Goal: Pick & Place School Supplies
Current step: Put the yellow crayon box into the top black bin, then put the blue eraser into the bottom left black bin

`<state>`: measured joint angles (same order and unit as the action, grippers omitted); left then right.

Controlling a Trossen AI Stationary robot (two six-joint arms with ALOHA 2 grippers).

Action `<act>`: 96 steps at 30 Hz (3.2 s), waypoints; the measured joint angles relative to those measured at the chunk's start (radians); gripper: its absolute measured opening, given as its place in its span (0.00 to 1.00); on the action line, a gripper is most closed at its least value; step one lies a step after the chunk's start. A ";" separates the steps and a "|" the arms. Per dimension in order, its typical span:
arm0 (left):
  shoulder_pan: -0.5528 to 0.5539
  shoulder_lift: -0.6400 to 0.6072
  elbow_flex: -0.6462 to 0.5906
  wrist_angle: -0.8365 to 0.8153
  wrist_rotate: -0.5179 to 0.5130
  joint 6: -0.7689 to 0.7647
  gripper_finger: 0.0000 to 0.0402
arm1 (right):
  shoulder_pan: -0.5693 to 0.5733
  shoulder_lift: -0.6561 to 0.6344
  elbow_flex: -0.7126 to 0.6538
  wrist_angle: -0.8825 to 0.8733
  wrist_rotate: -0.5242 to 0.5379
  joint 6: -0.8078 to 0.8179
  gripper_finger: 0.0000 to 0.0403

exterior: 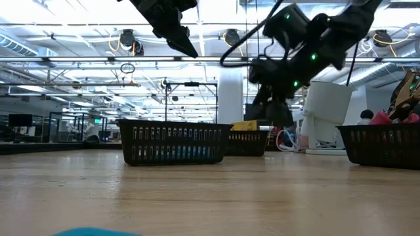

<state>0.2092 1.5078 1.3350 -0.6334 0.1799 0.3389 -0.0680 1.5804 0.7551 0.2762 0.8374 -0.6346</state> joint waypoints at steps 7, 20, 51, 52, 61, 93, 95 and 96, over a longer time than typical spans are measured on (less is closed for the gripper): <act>0.000 -0.002 0.000 -0.014 -0.019 0.000 0.52 | 0.001 -0.116 0.001 -0.013 0.080 -0.027 0.45; -0.153 -0.004 -0.001 -0.105 -0.082 -0.090 0.52 | 0.326 -0.247 -0.001 -0.256 -0.223 0.312 0.45; -0.836 0.071 -0.319 0.459 -0.275 -0.936 0.52 | 0.725 -0.030 0.206 -0.297 -0.449 0.665 0.45; -0.840 0.099 -0.319 0.478 -0.252 -0.954 0.52 | 0.728 -0.017 0.231 -0.308 -0.448 0.661 0.45; -0.855 0.369 -0.320 0.834 -0.045 -1.022 0.52 | 0.756 -0.012 0.278 -0.305 -0.435 0.700 0.45; -0.786 0.480 -0.317 1.166 0.148 -1.068 0.52 | 0.796 -0.013 0.278 -0.402 -0.307 0.760 0.45; -0.794 0.480 -0.317 1.174 0.151 -1.076 0.52 | 0.796 -0.013 0.278 -0.414 -0.306 0.768 0.45; -0.797 0.480 -0.317 1.181 0.151 -1.078 0.52 | 0.796 -0.013 0.278 -0.422 -0.306 0.771 0.45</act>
<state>-0.5877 1.9873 1.0183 0.5472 0.3310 -0.7392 0.7284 1.5677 1.0332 -0.1459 0.5314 0.1367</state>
